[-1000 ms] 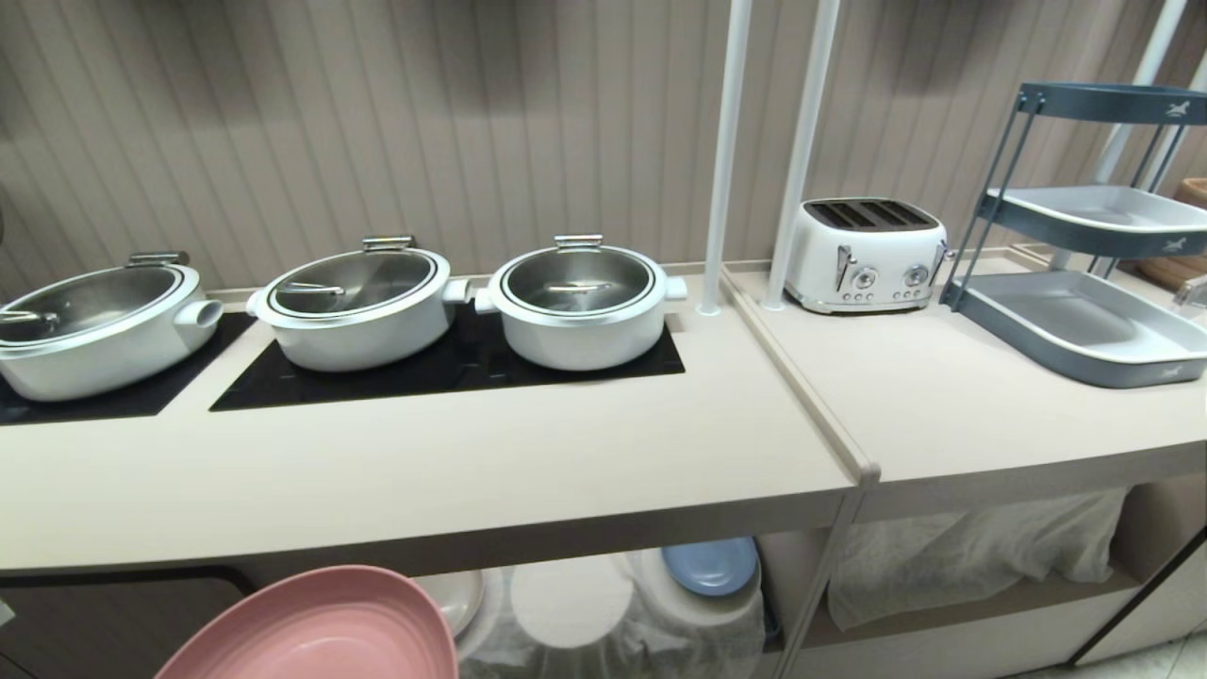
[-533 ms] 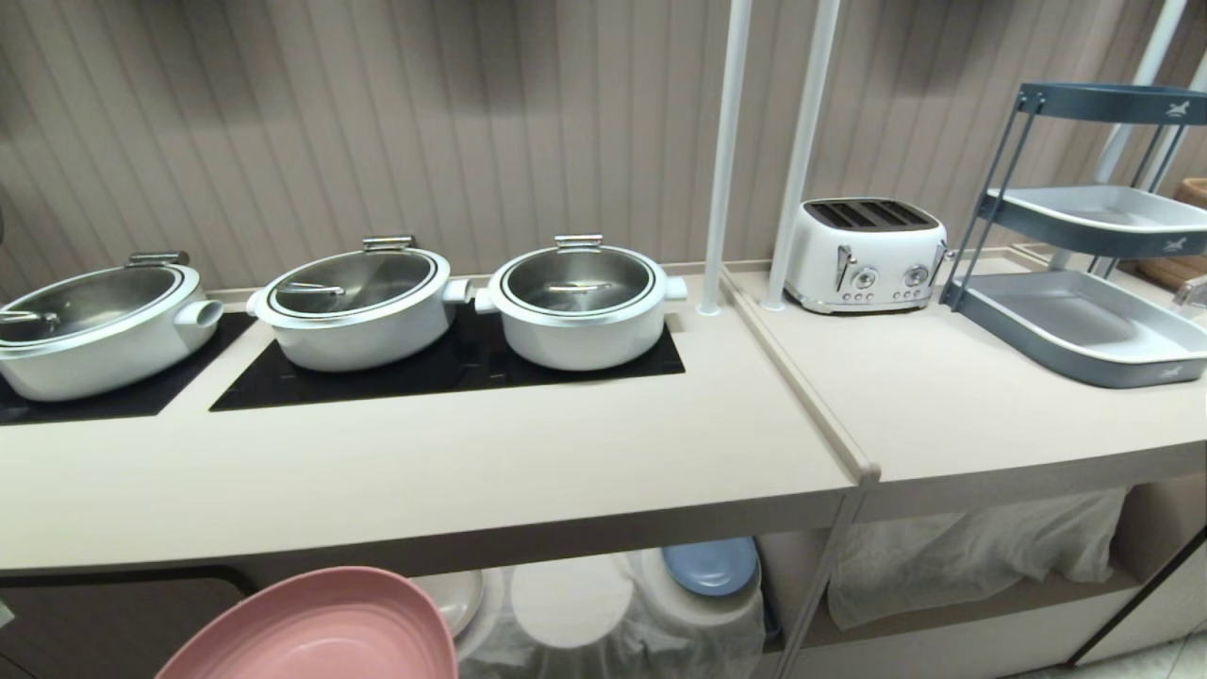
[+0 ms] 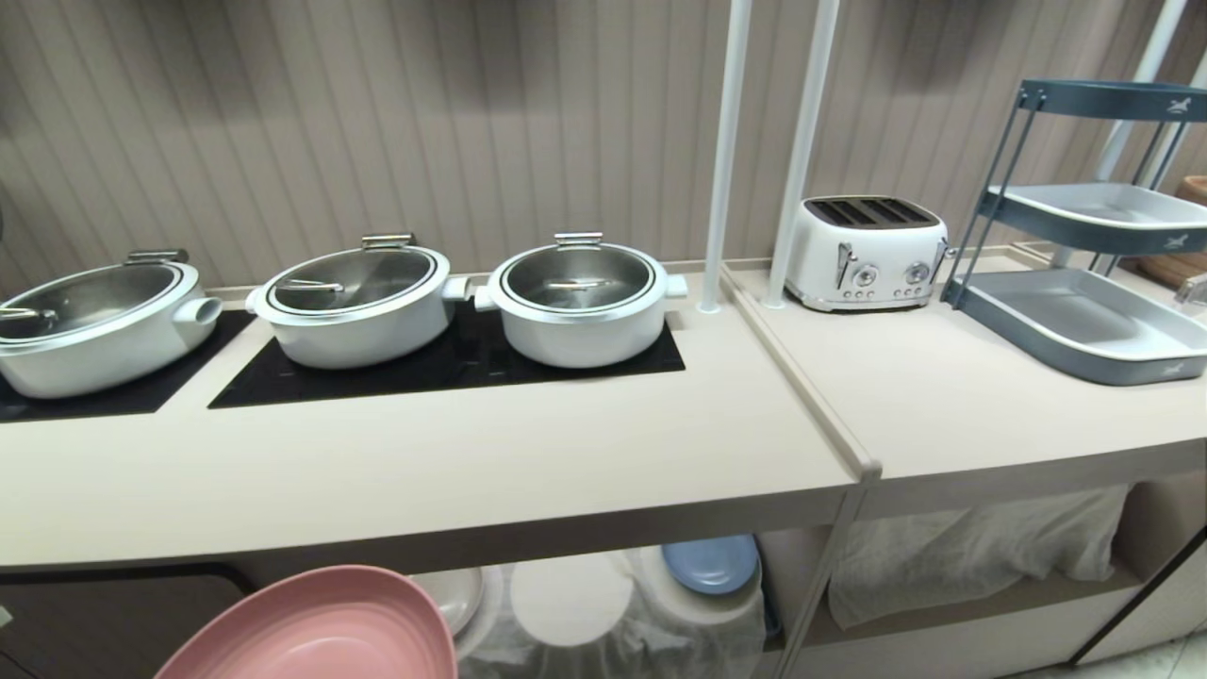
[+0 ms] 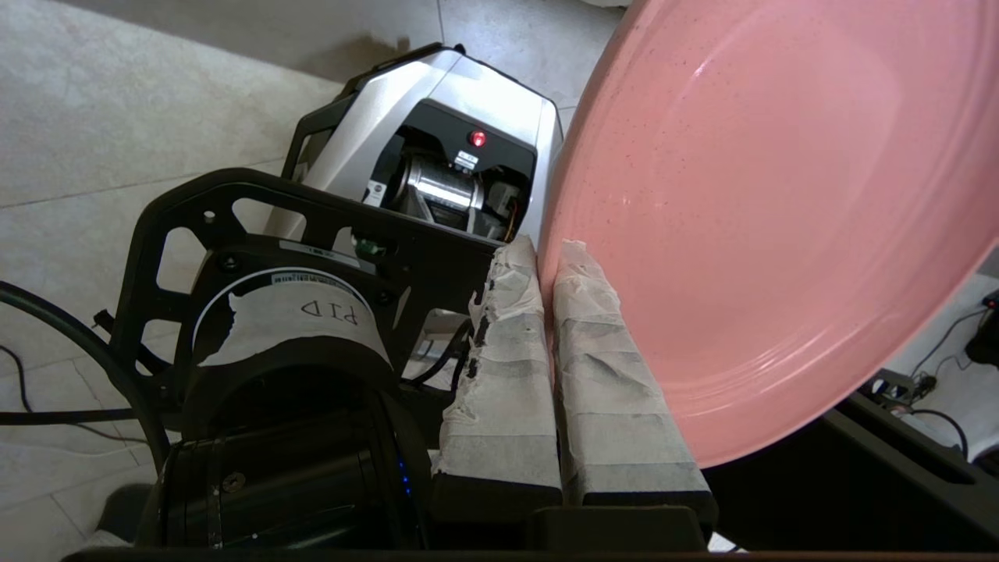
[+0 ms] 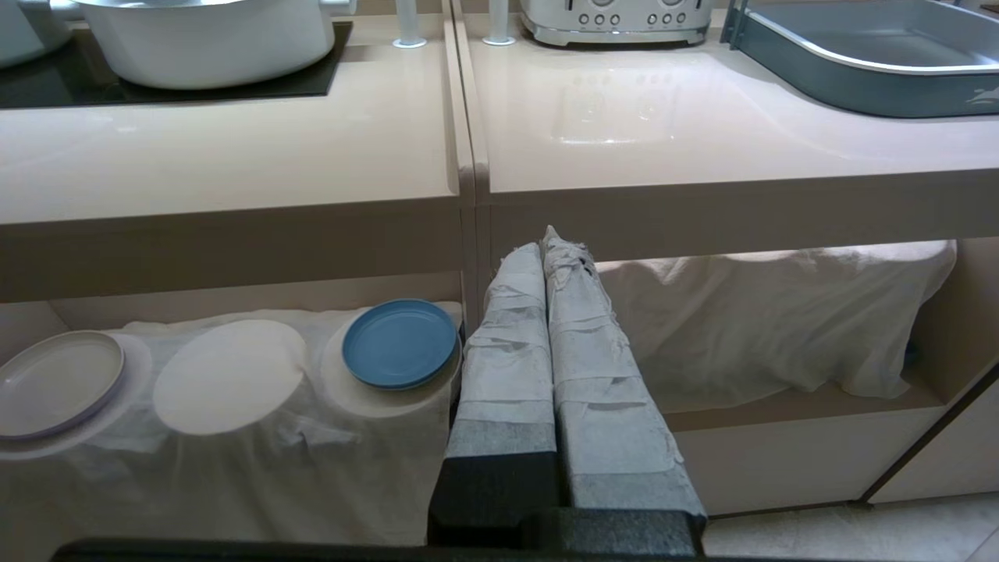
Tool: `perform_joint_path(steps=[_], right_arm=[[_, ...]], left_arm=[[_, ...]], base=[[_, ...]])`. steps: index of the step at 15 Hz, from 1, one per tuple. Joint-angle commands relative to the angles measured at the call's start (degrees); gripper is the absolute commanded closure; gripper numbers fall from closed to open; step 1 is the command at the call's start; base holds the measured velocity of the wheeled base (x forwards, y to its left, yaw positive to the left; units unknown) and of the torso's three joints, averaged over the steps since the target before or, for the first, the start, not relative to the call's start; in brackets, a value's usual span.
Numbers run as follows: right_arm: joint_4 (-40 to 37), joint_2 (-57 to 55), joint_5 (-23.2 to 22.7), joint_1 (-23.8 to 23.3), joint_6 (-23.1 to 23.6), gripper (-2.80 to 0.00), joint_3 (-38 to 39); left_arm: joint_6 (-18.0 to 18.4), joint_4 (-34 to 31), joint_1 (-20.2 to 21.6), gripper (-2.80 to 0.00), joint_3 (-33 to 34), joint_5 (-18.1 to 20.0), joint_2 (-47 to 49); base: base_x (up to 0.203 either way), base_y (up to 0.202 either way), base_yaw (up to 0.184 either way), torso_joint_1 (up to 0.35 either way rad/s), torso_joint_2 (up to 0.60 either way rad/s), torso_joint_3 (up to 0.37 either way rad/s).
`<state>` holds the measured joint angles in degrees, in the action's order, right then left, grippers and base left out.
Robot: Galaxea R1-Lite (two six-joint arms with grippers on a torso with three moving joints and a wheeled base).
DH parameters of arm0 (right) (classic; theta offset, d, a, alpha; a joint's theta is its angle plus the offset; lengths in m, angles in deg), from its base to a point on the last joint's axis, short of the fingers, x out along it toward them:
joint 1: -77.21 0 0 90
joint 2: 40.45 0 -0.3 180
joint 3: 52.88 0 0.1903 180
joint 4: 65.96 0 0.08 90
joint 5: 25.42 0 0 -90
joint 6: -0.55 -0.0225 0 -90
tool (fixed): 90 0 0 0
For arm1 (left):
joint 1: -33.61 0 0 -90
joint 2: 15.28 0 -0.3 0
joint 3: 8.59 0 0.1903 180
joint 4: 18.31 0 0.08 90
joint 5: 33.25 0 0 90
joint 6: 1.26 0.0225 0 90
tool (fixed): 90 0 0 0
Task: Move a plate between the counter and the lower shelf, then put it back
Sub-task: Put the plate in the cupboard
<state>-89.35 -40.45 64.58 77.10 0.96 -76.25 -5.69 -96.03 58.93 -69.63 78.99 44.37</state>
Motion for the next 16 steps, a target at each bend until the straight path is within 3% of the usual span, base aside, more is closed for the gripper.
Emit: perform_joint_path(steps=[1, 16], right_arm=[[-0.06, 0.00, 0.00, 0.02, 0.02, 0.00, 0.00], [0.00, 0.00, 0.00, 0.02, 0.02, 0.00, 0.00]], left_arm=[[-0.05, -0.31, -0.01, 0.00, -0.12, 0.18, 0.12], [-0.13, -0.31, -0.01, 0.00, -0.04, 0.18, 0.12]], base=[[0.000, 0.000, 0.000, -0.076, 0.16, 0.083], [0.000, 0.000, 0.000, -0.118, 0.25, 0.131]])
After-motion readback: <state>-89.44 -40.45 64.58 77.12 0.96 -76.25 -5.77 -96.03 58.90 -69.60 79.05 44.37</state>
